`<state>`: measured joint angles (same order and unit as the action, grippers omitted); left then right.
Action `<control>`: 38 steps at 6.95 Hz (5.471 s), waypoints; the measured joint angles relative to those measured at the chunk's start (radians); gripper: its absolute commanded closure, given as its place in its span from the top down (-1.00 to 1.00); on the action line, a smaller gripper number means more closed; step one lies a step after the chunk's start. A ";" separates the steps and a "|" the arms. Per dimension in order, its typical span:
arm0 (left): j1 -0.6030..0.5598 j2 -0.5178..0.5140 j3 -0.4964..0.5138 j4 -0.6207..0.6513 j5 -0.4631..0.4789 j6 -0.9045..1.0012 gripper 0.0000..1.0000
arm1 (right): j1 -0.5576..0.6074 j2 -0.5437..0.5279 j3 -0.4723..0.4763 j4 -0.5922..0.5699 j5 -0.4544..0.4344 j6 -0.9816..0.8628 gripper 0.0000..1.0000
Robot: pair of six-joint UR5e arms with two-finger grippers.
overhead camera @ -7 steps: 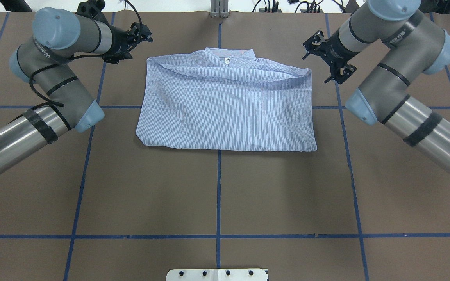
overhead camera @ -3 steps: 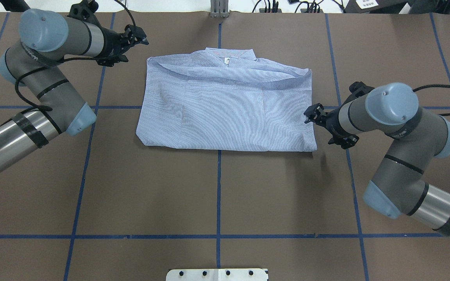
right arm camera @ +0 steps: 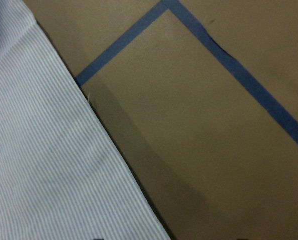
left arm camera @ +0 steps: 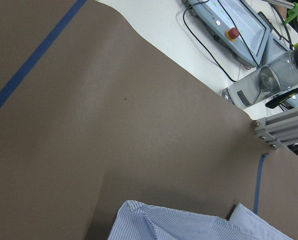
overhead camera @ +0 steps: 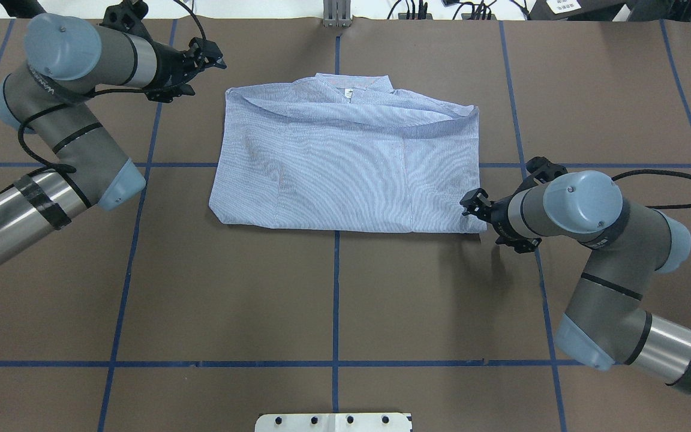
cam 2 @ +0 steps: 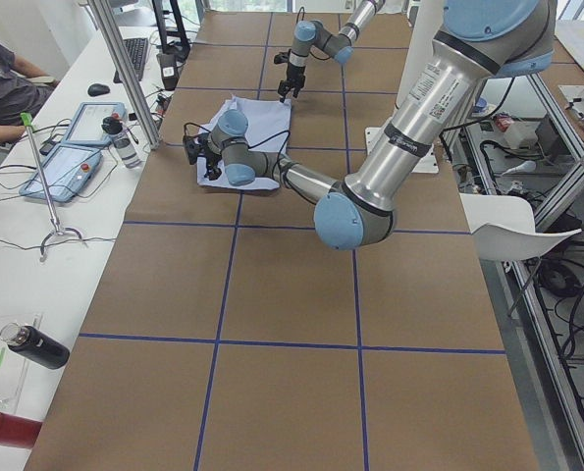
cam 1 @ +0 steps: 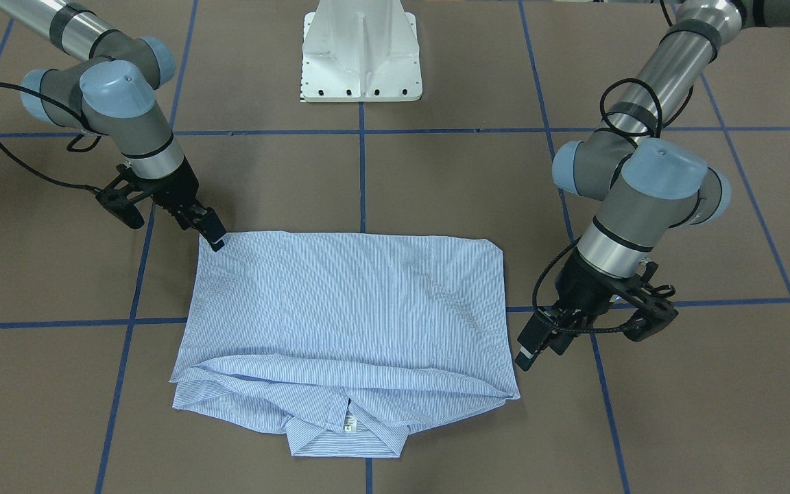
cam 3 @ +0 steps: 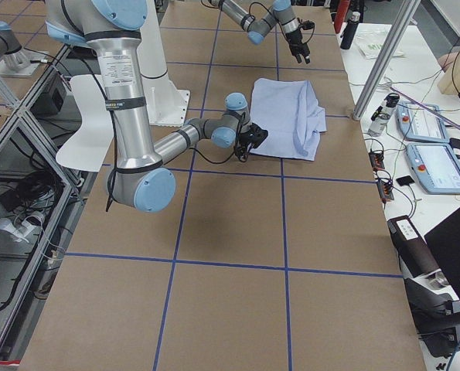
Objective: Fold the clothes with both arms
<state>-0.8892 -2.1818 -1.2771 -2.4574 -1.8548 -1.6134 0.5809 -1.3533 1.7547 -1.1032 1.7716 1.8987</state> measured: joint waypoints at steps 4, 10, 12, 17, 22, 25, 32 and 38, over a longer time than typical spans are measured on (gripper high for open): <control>-0.002 0.006 -0.004 0.002 0.001 0.001 0.81 | -0.005 -0.004 0.015 -0.001 0.009 0.059 -1.00; -0.012 0.033 -0.050 0.015 -0.001 -0.001 0.79 | -0.172 -0.262 0.370 -0.012 0.284 0.069 -1.00; -0.007 0.075 -0.133 0.041 -0.007 -0.030 0.79 | -0.253 -0.263 0.402 -0.010 0.487 0.134 0.92; 0.174 0.273 -0.388 0.062 -0.021 -0.194 0.82 | -0.249 -0.177 0.406 -0.008 0.492 0.267 1.00; 0.456 0.267 -0.411 0.128 0.111 -0.341 0.59 | 0.060 -0.063 0.283 -0.010 0.492 0.244 1.00; 0.471 0.244 -0.399 0.155 0.115 -0.343 0.10 | 0.056 -0.063 0.277 -0.013 0.489 0.240 1.00; 0.426 0.234 -0.387 0.159 0.133 -0.287 -1.00 | 0.050 -0.063 0.277 -0.014 0.488 0.240 1.00; 0.133 -0.161 0.215 -0.023 0.136 0.031 0.83 | 0.065 -0.035 0.269 -0.011 0.419 0.240 1.00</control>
<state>-0.7560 -2.3425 -1.0622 -2.4807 -1.7186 -1.5827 0.6457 -1.3888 2.0235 -1.1138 2.1910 2.1384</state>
